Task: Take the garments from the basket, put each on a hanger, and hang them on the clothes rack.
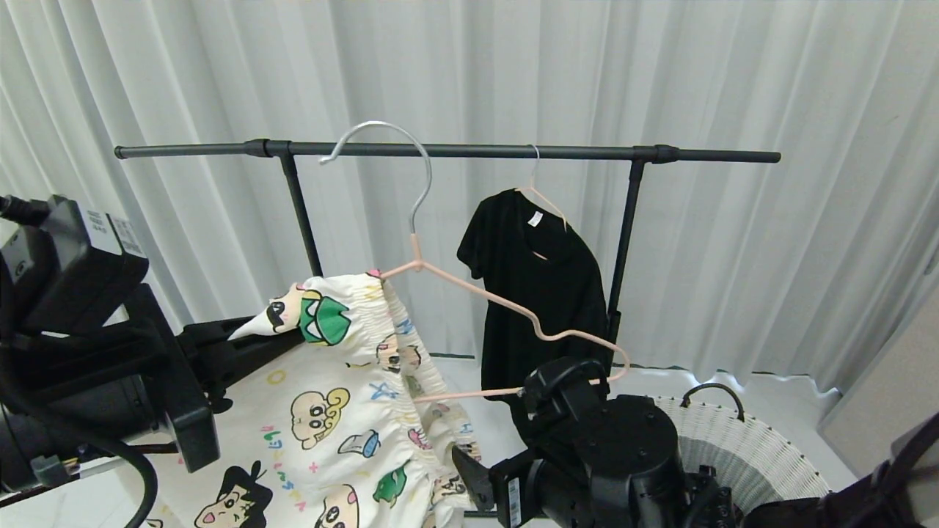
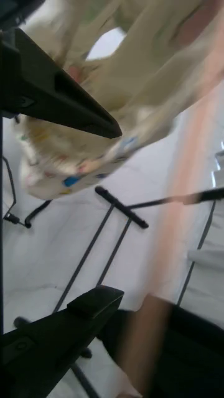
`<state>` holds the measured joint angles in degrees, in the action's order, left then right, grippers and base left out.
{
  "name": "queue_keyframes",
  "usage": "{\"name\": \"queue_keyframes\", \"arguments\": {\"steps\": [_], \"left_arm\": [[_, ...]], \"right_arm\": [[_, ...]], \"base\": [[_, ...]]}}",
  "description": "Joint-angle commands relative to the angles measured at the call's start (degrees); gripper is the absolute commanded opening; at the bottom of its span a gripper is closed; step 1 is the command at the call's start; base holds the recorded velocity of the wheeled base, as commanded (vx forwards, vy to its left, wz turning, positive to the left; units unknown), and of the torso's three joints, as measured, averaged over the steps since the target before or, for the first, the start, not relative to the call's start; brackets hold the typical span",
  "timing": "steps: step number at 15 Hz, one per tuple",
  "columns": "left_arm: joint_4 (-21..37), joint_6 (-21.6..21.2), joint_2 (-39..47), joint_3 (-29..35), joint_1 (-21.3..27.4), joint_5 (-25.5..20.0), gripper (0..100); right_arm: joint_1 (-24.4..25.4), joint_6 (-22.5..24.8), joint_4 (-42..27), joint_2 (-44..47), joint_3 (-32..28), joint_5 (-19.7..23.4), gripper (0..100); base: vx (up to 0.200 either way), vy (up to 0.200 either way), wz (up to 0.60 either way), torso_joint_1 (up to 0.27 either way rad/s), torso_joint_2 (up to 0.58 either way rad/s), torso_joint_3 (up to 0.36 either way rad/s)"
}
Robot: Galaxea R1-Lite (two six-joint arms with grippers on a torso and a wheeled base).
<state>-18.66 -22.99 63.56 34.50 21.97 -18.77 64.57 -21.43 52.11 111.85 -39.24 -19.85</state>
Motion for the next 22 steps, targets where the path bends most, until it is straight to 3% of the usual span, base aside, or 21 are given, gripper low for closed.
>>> {"name": "queue_keyframes", "arguments": {"steps": [1,5,8,10,13,19,22], "left_arm": [[-1.0,0.4,0.3,-0.2,-1.5,0.0,0],[-1.7,1.6,0.1,-0.4,-2.9,1.7,0],[-1.8,1.5,0.1,-1.0,-6.7,1.9,0],[-5.3,1.3,-0.1,-3.4,-9.9,1.9,0],[-6.8,0.8,-0.8,-6.3,-10.4,1.9,0],[-6.7,-4.2,0.1,-9.7,-11.5,1.6,0],[-6.7,-5.5,1.2,-10.4,-11.5,1.5,0]], "right_arm": [[0.2,0.2,0.0,1.5,0.2,-1.1,100],[-2.6,2.8,0.0,3.1,0.6,-5.5,100],[-8.7,5.1,0.1,3.6,0.6,-9.7,100],[-13.5,7.1,0.3,3.0,0.3,-10.6,100],[-17.7,10.7,3.2,1.8,0.3,-9.3,100],[-20.7,13.3,3.2,-1.2,-0.1,-5.6,100],[-21.2,14.7,2.6,-3.8,-0.2,-1.4,100]], "base": [[0.000,0.000,0.00,0.000,0.00,0.000],[0.000,0.000,0.00,0.000,0.00,0.000],[0.000,0.000,0.00,0.000,0.00,0.000],[0.000,0.000,0.00,0.000,0.00,0.000],[0.000,0.000,0.00,0.000,0.00,0.000],[0.000,0.000,0.00,0.000,0.00,0.000],[0.000,0.000,0.00,0.000,0.00,0.000]]}}
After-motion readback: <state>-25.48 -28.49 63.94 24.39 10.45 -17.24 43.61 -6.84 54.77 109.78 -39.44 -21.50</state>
